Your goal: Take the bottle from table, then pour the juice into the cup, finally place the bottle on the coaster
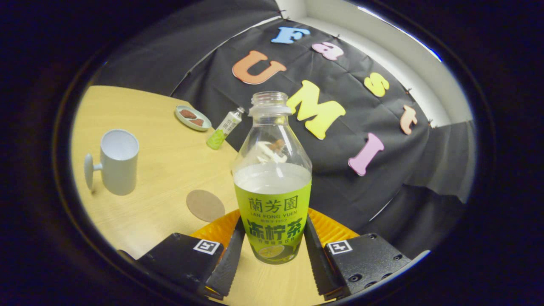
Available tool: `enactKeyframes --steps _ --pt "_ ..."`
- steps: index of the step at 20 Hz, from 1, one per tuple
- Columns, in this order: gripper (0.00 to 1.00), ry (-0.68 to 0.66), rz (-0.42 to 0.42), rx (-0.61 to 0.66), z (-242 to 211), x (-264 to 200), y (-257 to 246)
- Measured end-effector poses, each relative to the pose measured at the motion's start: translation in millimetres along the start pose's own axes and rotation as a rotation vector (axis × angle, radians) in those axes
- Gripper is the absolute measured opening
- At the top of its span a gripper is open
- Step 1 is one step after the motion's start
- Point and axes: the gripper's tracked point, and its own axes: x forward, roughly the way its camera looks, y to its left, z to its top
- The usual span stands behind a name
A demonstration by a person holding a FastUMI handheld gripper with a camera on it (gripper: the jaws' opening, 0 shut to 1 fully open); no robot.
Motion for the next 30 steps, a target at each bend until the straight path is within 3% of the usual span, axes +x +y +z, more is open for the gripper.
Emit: enactKeyframes --steps 9,18,30 --pt "0.76 -0.059 -0.057 -0.269 25 9 26" --pt "0.76 -0.170 -0.185 -0.558 61 1 31" --pt "0.76 -0.193 -0.247 -0.740 71 -5 27"
